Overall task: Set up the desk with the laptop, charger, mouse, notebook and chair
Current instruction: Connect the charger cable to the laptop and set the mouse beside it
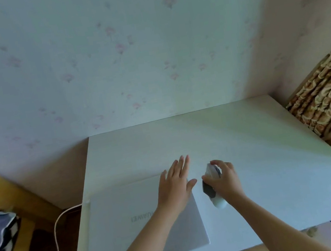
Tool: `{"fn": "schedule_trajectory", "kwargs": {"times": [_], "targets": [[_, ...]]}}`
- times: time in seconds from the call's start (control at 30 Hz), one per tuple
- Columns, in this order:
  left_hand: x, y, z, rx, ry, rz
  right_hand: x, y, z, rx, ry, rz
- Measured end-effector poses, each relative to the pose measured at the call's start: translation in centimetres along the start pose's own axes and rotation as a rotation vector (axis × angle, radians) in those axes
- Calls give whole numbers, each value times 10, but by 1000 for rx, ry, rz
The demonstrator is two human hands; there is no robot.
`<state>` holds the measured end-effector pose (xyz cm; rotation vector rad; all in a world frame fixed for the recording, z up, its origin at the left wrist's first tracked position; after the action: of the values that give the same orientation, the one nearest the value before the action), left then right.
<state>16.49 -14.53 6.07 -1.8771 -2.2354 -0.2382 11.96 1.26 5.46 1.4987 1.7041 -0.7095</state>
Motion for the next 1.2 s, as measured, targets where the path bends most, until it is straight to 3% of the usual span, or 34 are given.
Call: {"fn": "schedule_trajectory", "kwargs": {"times": [0.13,0.33,0.63,0.93,1.2], "targets": [[-17,15,36,-87,-18,-11,23,2,18,-73,320,-59],[-34,21,74,-140,-30,-41,34,0,49,-125,535,-201],[-56,17,109,-263,-41,-131,66,-3,77,-173,620,-163],[-63,18,123,-274,-111,-25,71,-8,84,-158,650,-184],[-63,14,114,-309,-94,-42,69,-6,81,-226,729,-176]]}}
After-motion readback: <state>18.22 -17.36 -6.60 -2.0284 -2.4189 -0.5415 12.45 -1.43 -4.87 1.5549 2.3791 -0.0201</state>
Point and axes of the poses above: each hand's wrist, its own y-axis away from the middle knuckle, its own z-axis out of the palm, x = y × z, the point moved 7 cm from there along -y, towards the middle knuckle, and after that the axes turned 11 degrees about -z, right-handed, at the moved point
